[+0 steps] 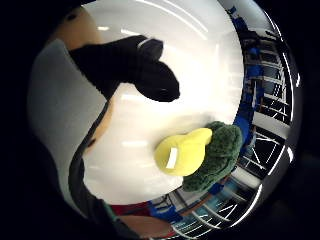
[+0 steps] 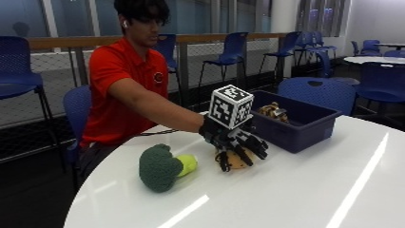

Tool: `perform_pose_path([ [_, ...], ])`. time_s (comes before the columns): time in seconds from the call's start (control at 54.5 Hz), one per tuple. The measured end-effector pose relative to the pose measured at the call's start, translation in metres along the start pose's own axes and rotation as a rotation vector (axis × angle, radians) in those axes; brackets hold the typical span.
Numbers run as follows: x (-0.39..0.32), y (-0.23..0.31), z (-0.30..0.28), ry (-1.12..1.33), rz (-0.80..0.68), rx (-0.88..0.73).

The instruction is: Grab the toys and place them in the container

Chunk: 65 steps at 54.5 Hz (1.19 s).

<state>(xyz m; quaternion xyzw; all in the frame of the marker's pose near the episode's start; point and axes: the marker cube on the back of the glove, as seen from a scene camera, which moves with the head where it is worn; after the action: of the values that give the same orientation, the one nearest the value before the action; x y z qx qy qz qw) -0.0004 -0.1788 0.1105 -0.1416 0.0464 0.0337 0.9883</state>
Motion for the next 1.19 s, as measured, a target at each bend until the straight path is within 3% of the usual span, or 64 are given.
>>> perform_pose_path([
  [0.293,0.001,0.001,-0.002,0.082,0.022,-0.067],
  [0.679,-0.009,0.015,-0.014,0.162,-0.011,0.072],
  [0.954,-0.003,0.034,-0.091,0.039,0.000,0.172],
  [1.192,-0.064,0.055,-0.163,0.102,-0.056,0.261],
])
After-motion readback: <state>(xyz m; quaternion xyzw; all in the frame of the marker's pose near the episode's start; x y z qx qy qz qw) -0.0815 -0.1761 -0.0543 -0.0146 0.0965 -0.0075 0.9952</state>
